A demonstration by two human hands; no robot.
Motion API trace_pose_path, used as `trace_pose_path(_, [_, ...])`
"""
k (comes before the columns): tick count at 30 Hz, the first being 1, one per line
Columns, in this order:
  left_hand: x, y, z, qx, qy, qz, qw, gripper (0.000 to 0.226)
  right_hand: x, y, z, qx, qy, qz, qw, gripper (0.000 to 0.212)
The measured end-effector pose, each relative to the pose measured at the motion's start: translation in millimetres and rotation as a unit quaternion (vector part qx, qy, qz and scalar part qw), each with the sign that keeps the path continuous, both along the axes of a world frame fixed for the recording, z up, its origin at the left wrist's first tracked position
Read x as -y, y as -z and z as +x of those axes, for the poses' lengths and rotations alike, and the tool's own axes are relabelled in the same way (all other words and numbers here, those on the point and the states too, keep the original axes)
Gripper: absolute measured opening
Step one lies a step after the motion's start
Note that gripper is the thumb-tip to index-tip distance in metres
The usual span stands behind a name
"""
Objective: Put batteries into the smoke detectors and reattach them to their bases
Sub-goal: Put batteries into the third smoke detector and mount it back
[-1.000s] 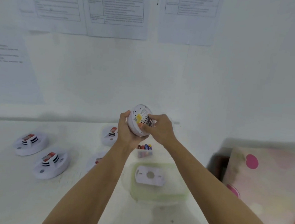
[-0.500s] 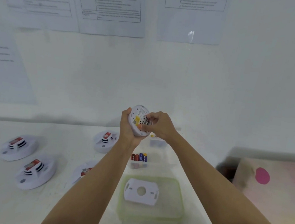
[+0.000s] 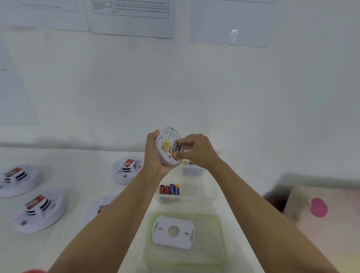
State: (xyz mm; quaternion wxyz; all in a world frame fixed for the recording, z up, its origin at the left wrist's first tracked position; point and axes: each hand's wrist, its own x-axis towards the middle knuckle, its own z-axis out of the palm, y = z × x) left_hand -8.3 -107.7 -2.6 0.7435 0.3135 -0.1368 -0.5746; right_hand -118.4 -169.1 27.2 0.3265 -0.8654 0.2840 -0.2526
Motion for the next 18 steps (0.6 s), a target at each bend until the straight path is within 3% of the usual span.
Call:
trace_pose_path(4, [-3,1,1,-0.008,0.012,0.010,1.000,0.041,-3,2,-3,-0.026,-0.021,-0.036,0.999,0.040])
trace_pose_path(9, [-5,-4,1,-0.008,0.016,0.015,1.000,0.042,-6,6,0,-0.120,-0.032,-0.154,0.980,0.036])
trace_pose_path(14, [-4,-8,1,0.000,0.014,0.028,0.999,0.040,-10,12,1,-0.093,-0.016,-0.242,0.966,0.032])
trace_pose_path(18, [-2,-8,2,-0.006,0.013,0.019,1.000,0.038,-11,17,-1,-0.049,-0.020,-0.210,0.976,0.035])
